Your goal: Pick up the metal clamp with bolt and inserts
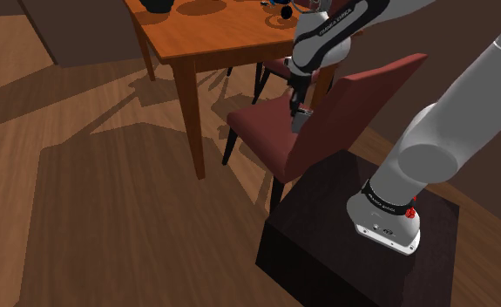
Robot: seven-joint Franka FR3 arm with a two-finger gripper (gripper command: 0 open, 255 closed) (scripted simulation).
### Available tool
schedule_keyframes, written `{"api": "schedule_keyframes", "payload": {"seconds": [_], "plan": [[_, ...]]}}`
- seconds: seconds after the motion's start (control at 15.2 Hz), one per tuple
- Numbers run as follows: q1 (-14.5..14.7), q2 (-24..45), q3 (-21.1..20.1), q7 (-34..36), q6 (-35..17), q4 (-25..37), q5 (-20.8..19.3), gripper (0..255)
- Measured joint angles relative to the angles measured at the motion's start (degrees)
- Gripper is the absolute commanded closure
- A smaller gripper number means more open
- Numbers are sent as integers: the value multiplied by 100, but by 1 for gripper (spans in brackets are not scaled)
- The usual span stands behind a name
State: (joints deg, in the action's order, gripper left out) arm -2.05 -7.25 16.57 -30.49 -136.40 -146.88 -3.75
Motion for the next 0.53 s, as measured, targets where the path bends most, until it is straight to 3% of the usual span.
{"api": "schedule_keyframes", "payload": {"seconds": [0.53], "plan": [[-22, -475, -59, 97, 682, 200, -147, 255]]}}
